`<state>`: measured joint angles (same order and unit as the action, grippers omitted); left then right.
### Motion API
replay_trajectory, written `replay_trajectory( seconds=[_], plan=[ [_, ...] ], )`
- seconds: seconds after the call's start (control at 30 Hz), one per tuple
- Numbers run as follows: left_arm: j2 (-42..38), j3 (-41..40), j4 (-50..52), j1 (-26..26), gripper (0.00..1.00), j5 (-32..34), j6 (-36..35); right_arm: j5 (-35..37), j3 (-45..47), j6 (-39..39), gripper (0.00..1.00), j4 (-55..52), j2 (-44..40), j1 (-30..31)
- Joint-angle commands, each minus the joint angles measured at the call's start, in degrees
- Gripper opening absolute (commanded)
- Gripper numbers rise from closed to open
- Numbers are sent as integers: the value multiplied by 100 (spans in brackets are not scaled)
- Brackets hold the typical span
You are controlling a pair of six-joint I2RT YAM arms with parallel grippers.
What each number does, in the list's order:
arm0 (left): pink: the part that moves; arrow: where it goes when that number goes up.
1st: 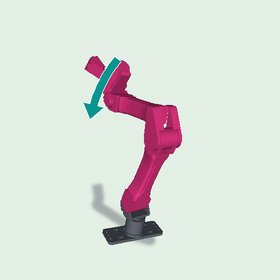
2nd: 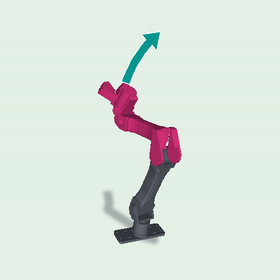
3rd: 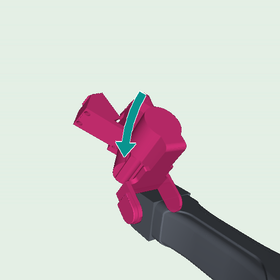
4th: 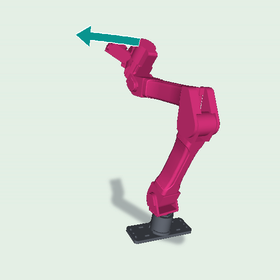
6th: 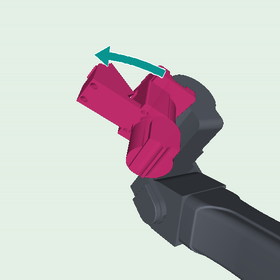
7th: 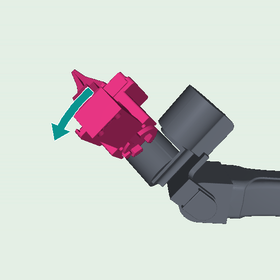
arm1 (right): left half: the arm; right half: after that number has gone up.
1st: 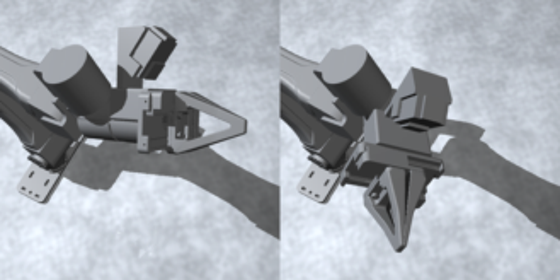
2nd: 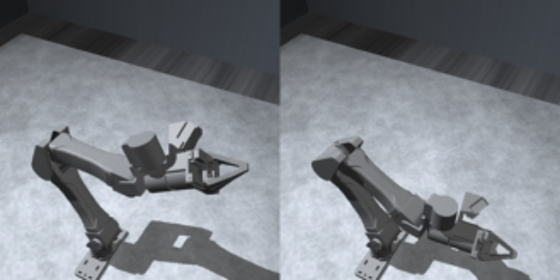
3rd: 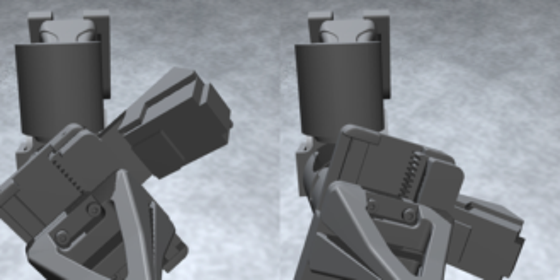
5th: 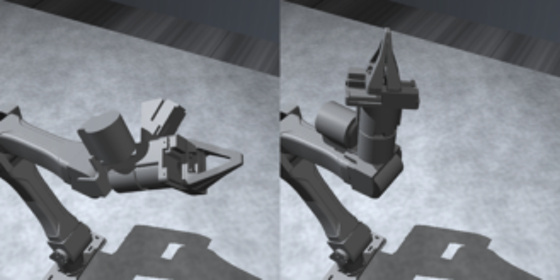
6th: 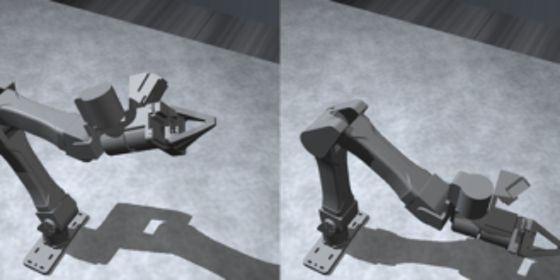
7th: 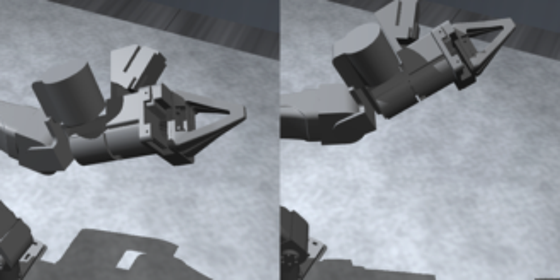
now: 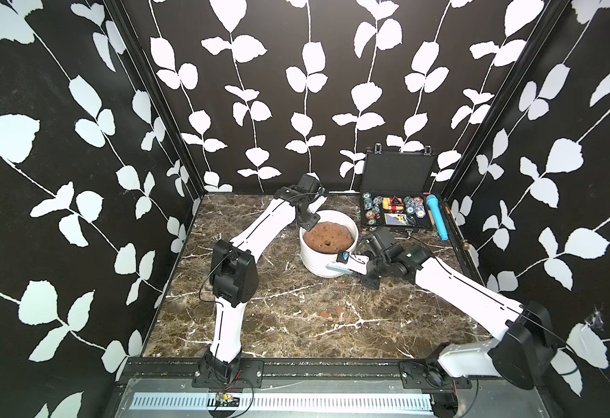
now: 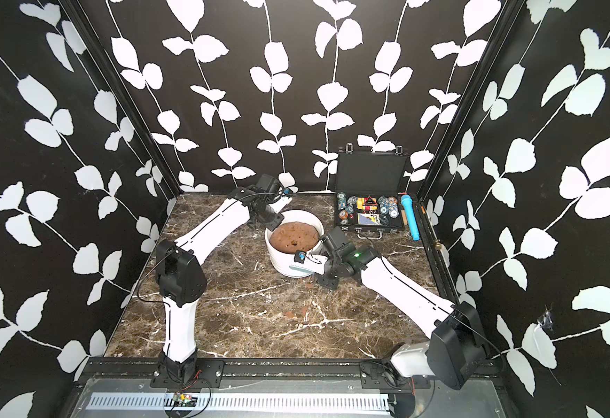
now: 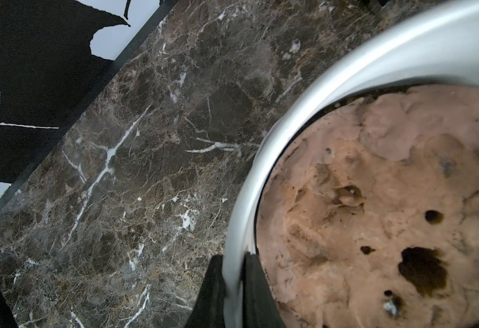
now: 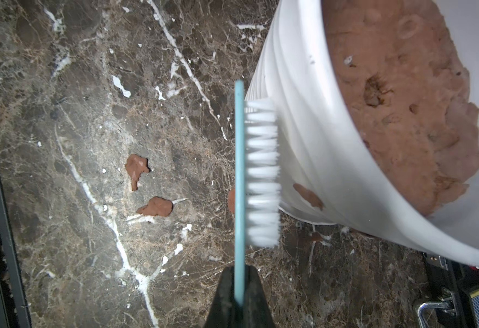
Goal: Scrub the dried mud off the ceramic pot
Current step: Brush off the soil from the pot.
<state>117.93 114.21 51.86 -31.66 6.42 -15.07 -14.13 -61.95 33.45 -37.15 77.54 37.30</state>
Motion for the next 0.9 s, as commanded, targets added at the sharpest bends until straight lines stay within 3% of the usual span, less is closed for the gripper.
replay_trajectory(
  seconds=[0.0,0.17,0.3,0.5,0.63,0.7,0.87],
  plan=[
    [20,60,471,49,2,211,-768,-82,-16,13,0,-25,-200,-123],
    [77,142,415,90,6,439,-1023,-118,-61,47,0,-144,-181,-205],
    [116,397,520,125,15,251,-1034,-200,-62,60,0,-244,-224,-214],
    [114,765,700,119,25,191,-952,-990,-118,-26,0,-632,-293,-222],
    [-4,963,842,121,34,415,-759,-1046,-137,12,0,-1003,-346,-223],
    [-75,1123,1004,118,44,578,-497,-1043,-124,-4,0,-1022,-398,-222],
    [-255,1404,1662,107,46,746,1228,-910,-161,8,0,-1050,-431,-223]
  ],
)
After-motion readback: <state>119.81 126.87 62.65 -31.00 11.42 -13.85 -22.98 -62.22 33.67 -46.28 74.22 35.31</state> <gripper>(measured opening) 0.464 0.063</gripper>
